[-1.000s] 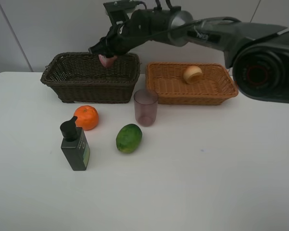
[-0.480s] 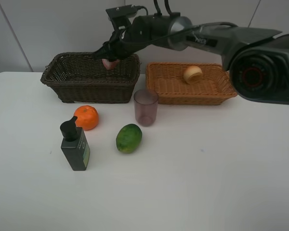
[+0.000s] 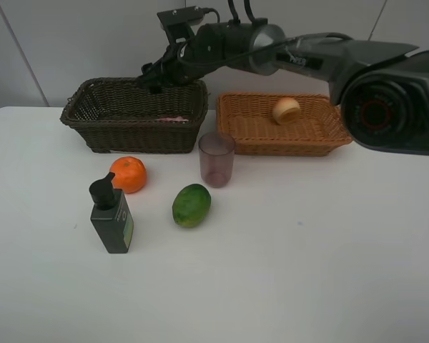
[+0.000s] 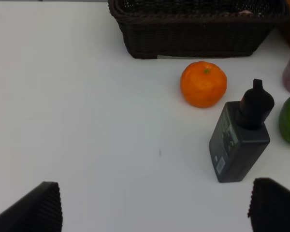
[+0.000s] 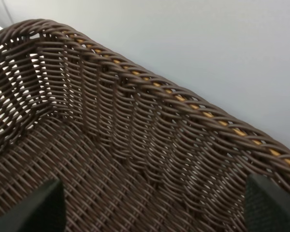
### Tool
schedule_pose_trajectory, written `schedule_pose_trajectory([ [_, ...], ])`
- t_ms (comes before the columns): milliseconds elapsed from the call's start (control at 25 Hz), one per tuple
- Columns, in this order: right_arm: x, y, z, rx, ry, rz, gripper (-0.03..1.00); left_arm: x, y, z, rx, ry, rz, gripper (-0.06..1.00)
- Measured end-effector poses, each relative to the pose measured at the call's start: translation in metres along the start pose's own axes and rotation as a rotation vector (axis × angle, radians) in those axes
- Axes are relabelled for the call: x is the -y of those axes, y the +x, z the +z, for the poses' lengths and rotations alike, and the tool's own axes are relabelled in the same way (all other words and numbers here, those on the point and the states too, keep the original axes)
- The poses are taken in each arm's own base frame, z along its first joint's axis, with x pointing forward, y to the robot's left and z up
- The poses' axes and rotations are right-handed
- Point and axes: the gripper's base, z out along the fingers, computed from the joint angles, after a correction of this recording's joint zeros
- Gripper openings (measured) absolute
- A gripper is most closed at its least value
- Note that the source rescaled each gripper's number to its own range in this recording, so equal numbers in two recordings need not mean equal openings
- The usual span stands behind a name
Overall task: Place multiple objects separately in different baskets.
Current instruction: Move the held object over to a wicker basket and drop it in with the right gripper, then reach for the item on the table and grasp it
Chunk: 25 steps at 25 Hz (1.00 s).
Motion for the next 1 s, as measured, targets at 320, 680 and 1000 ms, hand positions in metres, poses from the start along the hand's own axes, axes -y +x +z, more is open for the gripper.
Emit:
schedule_pose_trajectory([
  [320, 0.000, -0.002, -0.005, -0.032, -0.003, 0.000, 0.74, 0.000, 0.000, 0.000, 0.000, 0.000, 0.000, 1.00],
  [680, -0.003, -0.025, -0.044, -0.130, -0.006, -0.027, 0.95, 0.000, 0.000, 0.000, 0.000, 0.000, 0.000, 1.00],
  [1000, -0.001, -0.047, -0.088, -0.202, -0.003, -0.051, 0.95, 0.000, 0.000, 0.000, 0.000, 0.000, 0.000, 1.00],
])
